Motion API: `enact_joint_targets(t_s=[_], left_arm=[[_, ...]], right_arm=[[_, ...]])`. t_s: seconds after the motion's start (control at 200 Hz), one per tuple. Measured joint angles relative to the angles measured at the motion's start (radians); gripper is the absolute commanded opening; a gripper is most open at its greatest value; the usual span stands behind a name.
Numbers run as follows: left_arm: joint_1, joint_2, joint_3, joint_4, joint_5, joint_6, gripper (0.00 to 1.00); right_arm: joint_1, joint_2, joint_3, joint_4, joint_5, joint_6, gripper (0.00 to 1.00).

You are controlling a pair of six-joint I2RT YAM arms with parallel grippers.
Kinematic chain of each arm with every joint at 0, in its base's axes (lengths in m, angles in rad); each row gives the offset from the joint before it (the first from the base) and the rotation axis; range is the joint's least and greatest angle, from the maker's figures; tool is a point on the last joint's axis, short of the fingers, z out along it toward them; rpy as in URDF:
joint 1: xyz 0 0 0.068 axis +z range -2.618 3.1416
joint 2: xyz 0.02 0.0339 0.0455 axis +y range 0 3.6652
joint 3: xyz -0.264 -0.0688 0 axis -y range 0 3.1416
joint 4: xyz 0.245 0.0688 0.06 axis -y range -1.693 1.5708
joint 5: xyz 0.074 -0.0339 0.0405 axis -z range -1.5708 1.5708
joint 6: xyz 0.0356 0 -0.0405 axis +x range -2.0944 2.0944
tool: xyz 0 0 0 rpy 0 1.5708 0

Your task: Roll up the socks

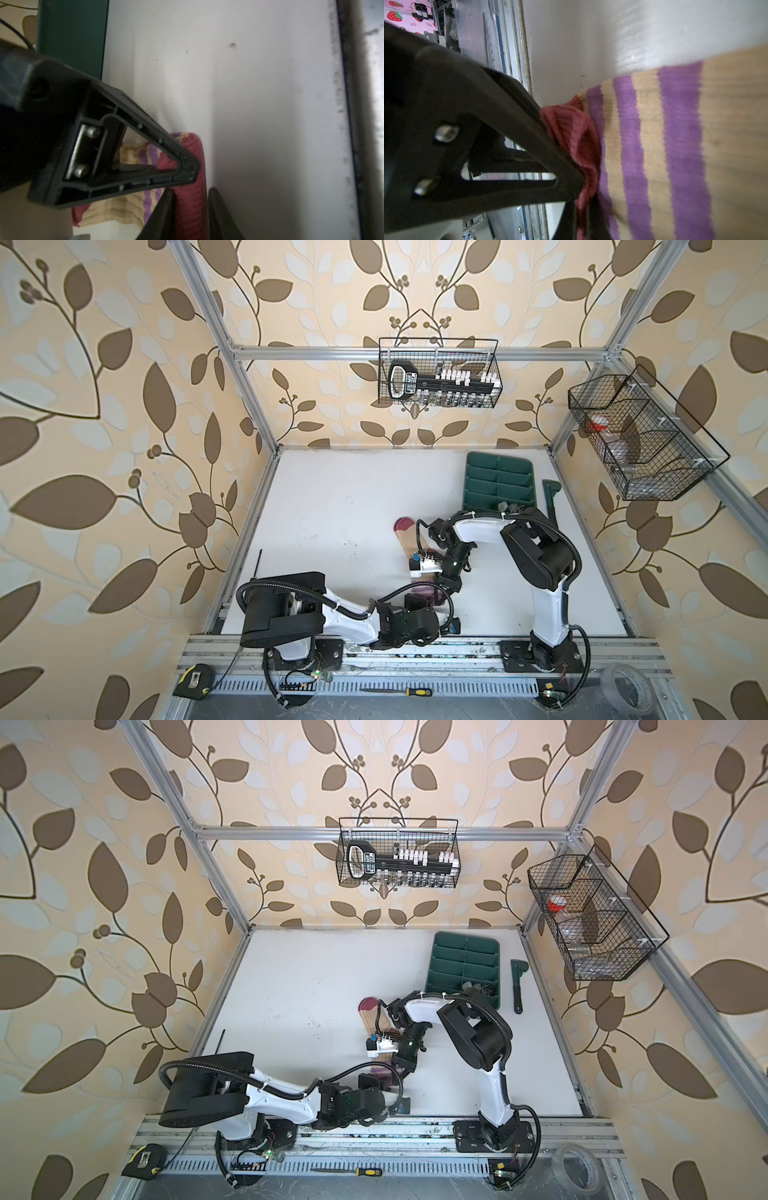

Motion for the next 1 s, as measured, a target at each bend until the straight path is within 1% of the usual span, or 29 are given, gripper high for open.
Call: enact_joint_targets(t_s=[0.135, 0.245, 0.315, 0.33, 0.365, 0.45, 0.515, 0.56, 0.615, 0.72, 0.82, 0.925, 1.0], left_arm=[[0.0, 0.025, 0.018, 0.0, -0.02, -0.006, 0.22], [0.001, 0.048, 0.036, -0.004, -0.038, -0.005, 0.15], [0.008, 0.056, 0.046, -0.01, -0.037, -0.006, 0.08], [0.011, 0.058, 0.049, -0.011, -0.037, -0.014, 0.06], [0.014, 0.059, 0.055, -0.018, -0.033, -0.014, 0.04], [0.029, 0.06, 0.068, -0.04, -0.01, -0.019, 0.03], [0.047, 0.06, 0.079, -0.054, 0.017, -0.033, 0.02], [0.059, 0.056, 0.085, -0.063, 0.039, -0.043, 0.02], [0.07, 0.052, 0.09, -0.075, 0.062, -0.056, 0.02], [0.087, 0.045, 0.103, -0.103, 0.106, -0.082, 0.02], [0.112, 0.033, 0.108, -0.121, 0.158, -0.109, 0.03], [0.145, 0.02, 0.114, -0.14, 0.226, -0.137, 0.03], [0.177, 0.014, 0.133, -0.174, 0.292, -0.152, 0.03]], right_arm=[[-0.009, -0.002, 0.0, -0.003, 0.006, 0.001, 0.0], [-0.015, -0.015, -0.002, -0.002, 0.026, 0.003, 0.0], [-0.017, -0.023, -0.004, 0.002, 0.04, 0.003, 0.0], [-0.017, -0.026, -0.005, 0.004, 0.042, 0.003, 0.05], [-0.019, -0.032, -0.008, 0.009, 0.047, 0.005, 0.18], [-0.02, -0.066, -0.029, 0.034, 0.053, 0.013, 0.45], [-0.018, -0.119, -0.055, 0.058, 0.058, 0.019, 0.54], [-0.018, -0.16, -0.072, 0.085, 0.072, 0.035, 0.63], [-0.022, -0.202, -0.087, 0.119, 0.085, 0.034, 0.7], [-0.038, -0.287, -0.119, 0.171, 0.098, 0.045, 0.73], [-0.093, -0.408, -0.161, 0.217, 0.098, 0.056, 0.73], [-0.207, -0.604, -0.212, 0.29, 0.115, 0.087, 0.74], [-0.305, -0.769, -0.254, 0.381, 0.157, 0.142, 0.74]])
